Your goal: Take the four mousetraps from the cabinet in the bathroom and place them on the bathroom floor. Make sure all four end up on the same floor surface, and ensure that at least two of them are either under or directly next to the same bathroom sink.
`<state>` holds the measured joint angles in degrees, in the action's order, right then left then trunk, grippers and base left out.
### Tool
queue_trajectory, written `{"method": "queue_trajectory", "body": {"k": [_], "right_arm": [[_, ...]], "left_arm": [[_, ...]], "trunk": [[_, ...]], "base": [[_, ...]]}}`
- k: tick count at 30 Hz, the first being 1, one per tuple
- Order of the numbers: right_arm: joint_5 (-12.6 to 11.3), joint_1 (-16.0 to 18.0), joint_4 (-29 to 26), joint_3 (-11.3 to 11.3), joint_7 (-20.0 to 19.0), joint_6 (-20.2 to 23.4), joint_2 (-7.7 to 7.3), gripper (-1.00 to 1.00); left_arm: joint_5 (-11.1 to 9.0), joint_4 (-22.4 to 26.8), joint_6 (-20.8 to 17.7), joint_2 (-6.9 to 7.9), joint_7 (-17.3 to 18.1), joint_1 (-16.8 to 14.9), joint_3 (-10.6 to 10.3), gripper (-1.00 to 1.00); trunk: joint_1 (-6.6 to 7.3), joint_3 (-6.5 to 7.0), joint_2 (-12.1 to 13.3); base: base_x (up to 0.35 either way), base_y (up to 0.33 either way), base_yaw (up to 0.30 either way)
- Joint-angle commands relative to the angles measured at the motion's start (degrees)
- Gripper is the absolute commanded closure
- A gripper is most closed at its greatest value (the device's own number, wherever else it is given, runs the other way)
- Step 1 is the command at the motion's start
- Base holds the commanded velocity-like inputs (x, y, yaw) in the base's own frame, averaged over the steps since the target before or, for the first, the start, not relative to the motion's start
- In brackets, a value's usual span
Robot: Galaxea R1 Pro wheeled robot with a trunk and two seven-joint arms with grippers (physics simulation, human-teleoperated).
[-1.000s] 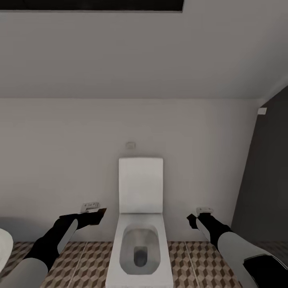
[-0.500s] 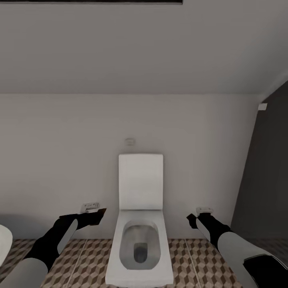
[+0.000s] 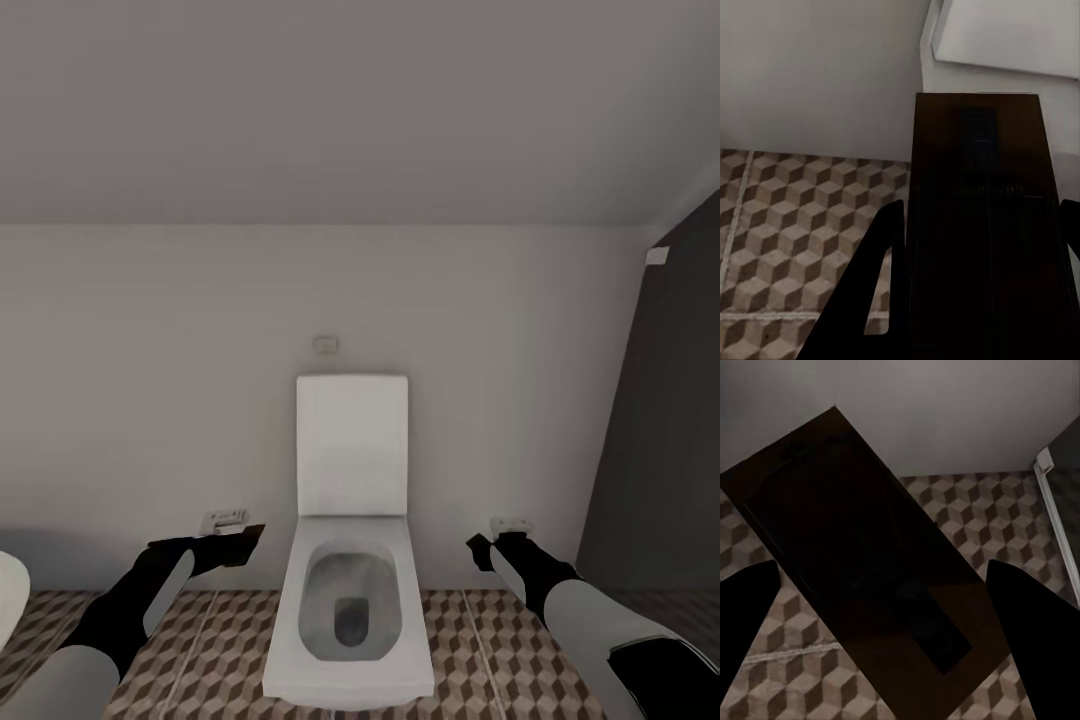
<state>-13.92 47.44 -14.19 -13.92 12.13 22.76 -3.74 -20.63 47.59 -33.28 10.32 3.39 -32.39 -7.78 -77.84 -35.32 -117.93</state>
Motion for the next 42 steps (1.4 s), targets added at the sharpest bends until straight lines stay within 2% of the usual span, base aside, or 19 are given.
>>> {"method": "queue_trajectory", "body": {"k": [1,6,8,11,12,18,21,26,42], "right_arm": [[-0.59,0.02,-0.14,-0.49,0.35,0.37,-0.04,1.0],[-0.64,0.02,0.0,-0.49,0.79,0.29,-0.04,1.0],[-0.64,0.02,0.11,-0.49,1.23,0.45,-0.02,1.0],[-0.66,0.02,0.49,-0.49,1.9,0.3,0.03,1.0],[-0.65,0.02,2.23,-0.49,2.38,0.21,0.4,1.0],[-0.77,0.02,2.97,-0.42,2.48,-0.41,0.43,1.0],[-0.83,0.02,4.04,-0.43,2.27,-2.64,0.52,1.0],[-0.77,0.02,6.18,-0.48,1.18,-6.01,0.59,1.0],[-0.85,0.02,6.9,-0.49,0.81,-6.7,0.62,1.0]], "left_arm": [[0.06,0.06,-0.2,0.05,-0.05,-0.04,-0.13,1.0],[0.06,-0.14,-0.2,0.05,-0.73,-0.04,-0.2,1.0],[0.21,-1.54,-0.2,-0.01,-3.94,-0.04,-0.16,1.0],[0.21,-2.27,-0.2,-0.06,-4.69,-0.04,-0.25,1.0],[0.09,-4.07,-0.2,-0.14,-5.09,-0.04,-0.28,1.0],[0.19,-8.26,0.07,0.03,-7.3,-0.04,-0.24,1.0],[0.4,-9.98,0.4,0.06,-8.05,-0.07,-0.22,1.0],[0.63,-10.79,0.71,0.05,-8.42,-0.04,-0.22,1.0],[0.68,-10.89,0.97,0.11,-8.69,-0.05,-0.22,1.0]], "trunk": [[-0.22,-0.25,-0.45],[-1.32,-1.15,-2.45],[-1.76,-1.51,-3.26],[-2.41,-2.05,-4.46],[-2.63,-2.23,-4.86],[-3.95,-3.3,-7.27],[-4.61,-3.84,-8.47],[-5.71,-4.74,-10.48],[-9.22,-7.61,-16.89]], "base": [[0.0,0.0,0.0],[0.0,0.0,0.0],[0.0,0.0,0.0],[0.0,0.0,0.0],[0.0,0.0,0.0],[0.0,0.0,0.0],[0.0,0.0,0.0],[0.0,0.0,0.0],[0.0,0.0,0.0]]}}
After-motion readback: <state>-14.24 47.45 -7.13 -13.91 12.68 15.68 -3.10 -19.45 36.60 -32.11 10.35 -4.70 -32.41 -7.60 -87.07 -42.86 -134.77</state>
